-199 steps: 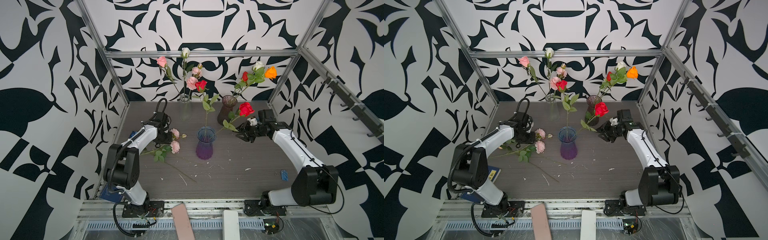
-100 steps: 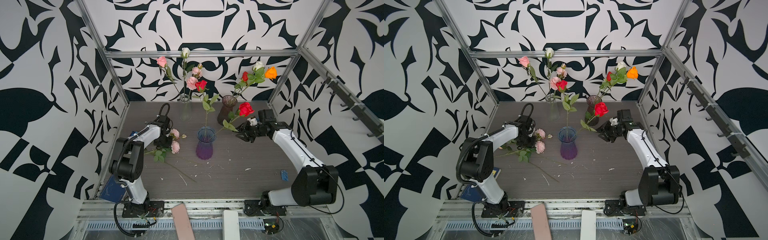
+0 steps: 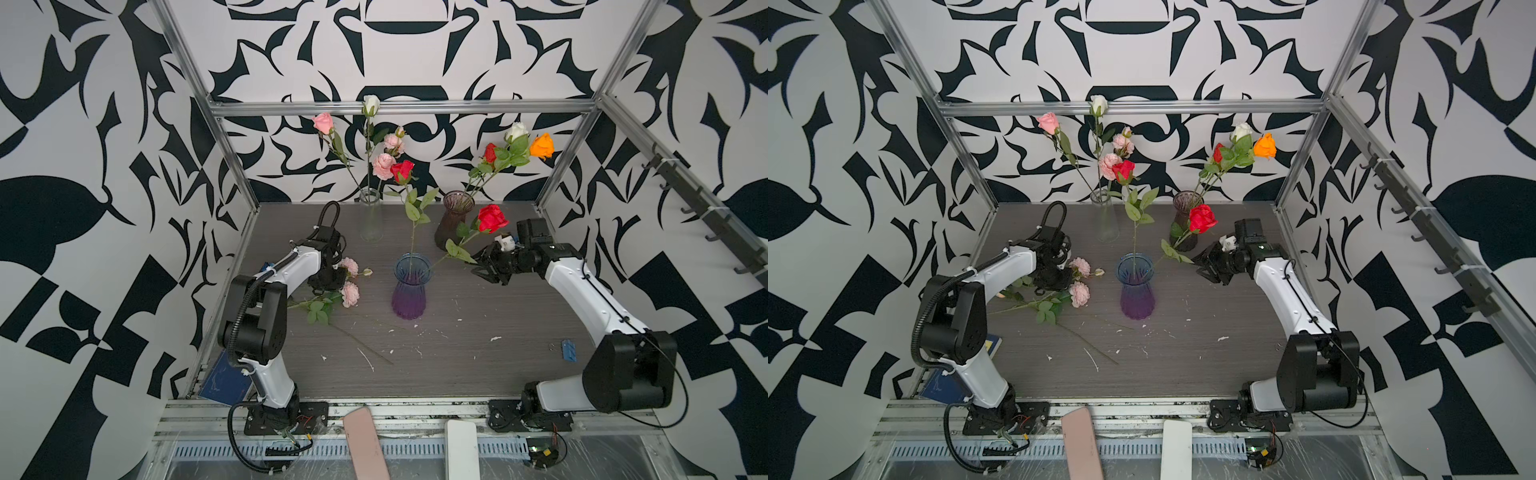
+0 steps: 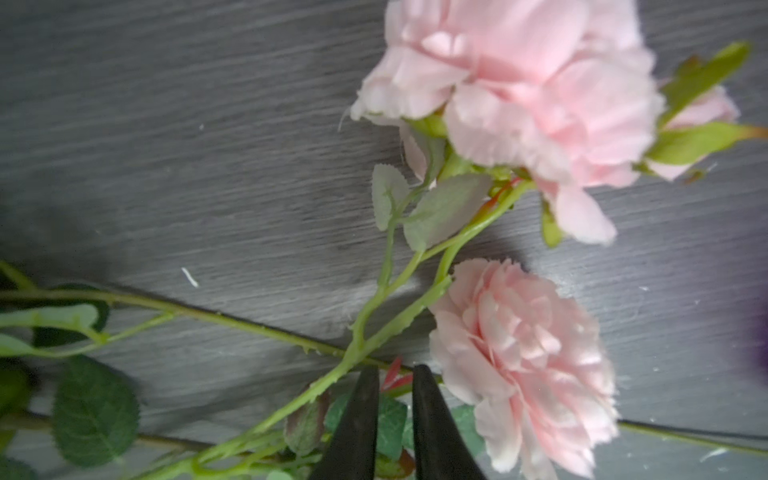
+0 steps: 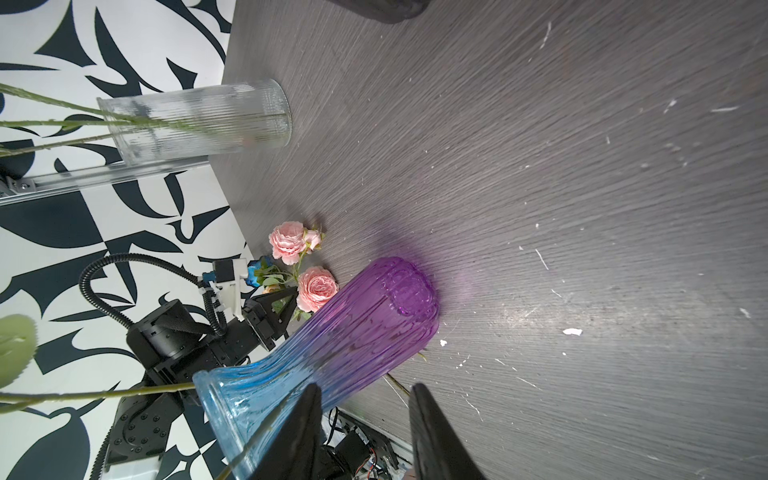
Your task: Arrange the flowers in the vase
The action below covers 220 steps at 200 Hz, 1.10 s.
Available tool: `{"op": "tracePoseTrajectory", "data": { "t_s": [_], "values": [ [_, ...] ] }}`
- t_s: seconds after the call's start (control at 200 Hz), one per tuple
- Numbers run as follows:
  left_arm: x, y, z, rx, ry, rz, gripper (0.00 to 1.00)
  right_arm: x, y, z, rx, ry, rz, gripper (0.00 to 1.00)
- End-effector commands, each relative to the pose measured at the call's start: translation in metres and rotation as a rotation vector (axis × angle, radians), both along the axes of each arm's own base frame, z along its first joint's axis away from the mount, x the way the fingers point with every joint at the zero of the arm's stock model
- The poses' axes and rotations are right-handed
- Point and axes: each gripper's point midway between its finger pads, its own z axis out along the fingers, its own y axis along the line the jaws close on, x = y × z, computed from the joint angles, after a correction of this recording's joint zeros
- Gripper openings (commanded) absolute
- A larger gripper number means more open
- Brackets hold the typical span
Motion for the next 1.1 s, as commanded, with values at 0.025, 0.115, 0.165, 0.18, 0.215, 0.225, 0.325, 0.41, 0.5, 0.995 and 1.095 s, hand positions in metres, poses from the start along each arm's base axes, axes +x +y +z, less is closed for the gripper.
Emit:
{"op": "tracePoseTrajectory", "data": {
  "t_s": [0.025, 0.115, 0.165, 0.18, 0.215, 0.225, 0.325, 0.41, 0.5, 0.995, 1.095],
  "values": [
    [-0.001, 0.012, 0.008, 0.068, 0.008, -0.025, 0.24, 0.005, 0.0, 0.018, 0.009, -0.046, 0.001, 0.39],
    [-0.002, 0.016, 0.002, 0.099, 0.021, -0.035, 0.28, 0.005, 0.0, 0.019, 0.01, -0.047, -0.002, 0.39],
    [-0.001, 0.018, -0.001, 0.103, 0.025, -0.035, 0.3, 0.005, -0.001, 0.019, 0.009, -0.048, -0.005, 0.39],
    [-0.001, 0.018, -0.001, 0.104, 0.025, -0.035, 0.31, 0.005, -0.001, 0.019, 0.009, -0.048, -0.005, 0.39],
    [0.001, 0.018, -0.003, 0.103, 0.025, -0.034, 0.31, 0.004, -0.001, 0.019, 0.008, -0.047, -0.007, 0.39],
    [0.001, 0.018, -0.003, 0.101, 0.024, -0.033, 0.32, 0.004, -0.001, 0.02, 0.008, -0.048, -0.007, 0.39],
    [0.007, 0.018, -0.006, 0.089, 0.024, -0.027, 0.32, 0.003, -0.002, 0.02, 0.003, -0.048, -0.011, 0.39],
    [0.011, 0.016, -0.008, 0.077, 0.028, -0.031, 0.32, 0.001, -0.003, 0.02, -0.001, -0.045, -0.013, 0.39],
    [0.015, 0.013, -0.012, 0.066, 0.031, -0.034, 0.32, 0.0, -0.003, 0.02, -0.006, -0.041, -0.018, 0.39],
    [0.022, 0.005, 0.001, 0.008, -0.015, -0.038, 0.03, 0.002, -0.004, 0.019, -0.012, -0.034, -0.024, 0.39],
    [0.026, 0.004, 0.017, -0.002, -0.046, -0.034, 0.02, 0.003, -0.005, 0.017, -0.013, -0.03, -0.025, 0.39]
  ]
}}
